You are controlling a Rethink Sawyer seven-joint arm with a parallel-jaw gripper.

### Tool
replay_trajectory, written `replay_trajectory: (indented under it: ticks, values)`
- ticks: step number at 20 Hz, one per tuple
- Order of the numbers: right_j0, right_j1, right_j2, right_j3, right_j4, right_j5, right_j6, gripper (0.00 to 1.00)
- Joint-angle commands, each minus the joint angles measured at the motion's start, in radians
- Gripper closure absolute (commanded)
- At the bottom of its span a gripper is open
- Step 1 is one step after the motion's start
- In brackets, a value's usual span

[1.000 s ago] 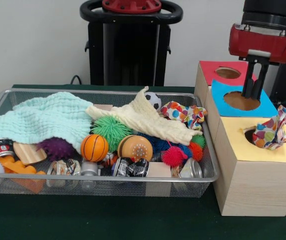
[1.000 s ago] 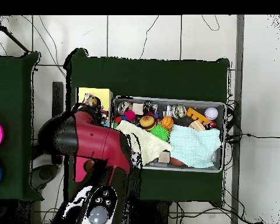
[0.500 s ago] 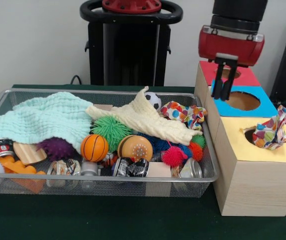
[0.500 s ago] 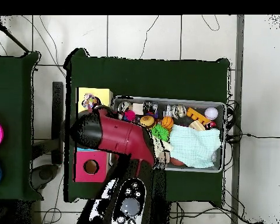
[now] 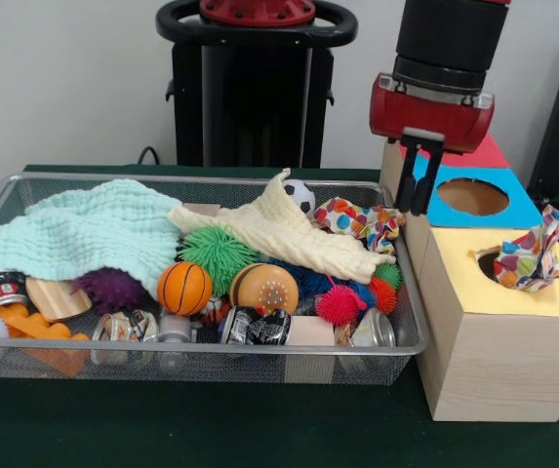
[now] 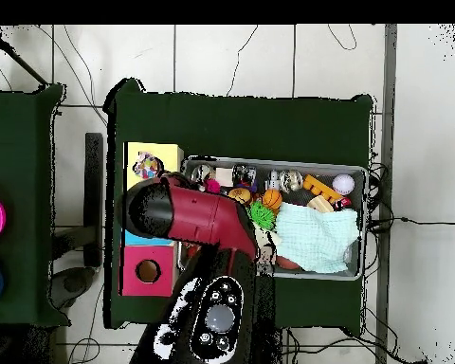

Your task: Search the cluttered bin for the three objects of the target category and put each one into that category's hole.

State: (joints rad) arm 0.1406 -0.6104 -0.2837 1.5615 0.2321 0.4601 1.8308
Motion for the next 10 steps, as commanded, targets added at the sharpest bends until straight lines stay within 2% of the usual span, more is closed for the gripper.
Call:
replay_trajectory:
  ticks: [1, 10]
  values:
    - [-0.001, 0.06, 0.127, -0.05, -0.051, 0.037, 0.051, 1.0]
    - [0.029, 0.074, 0.119, -0.09, -0.041, 0.072, 0.083, 1.0]
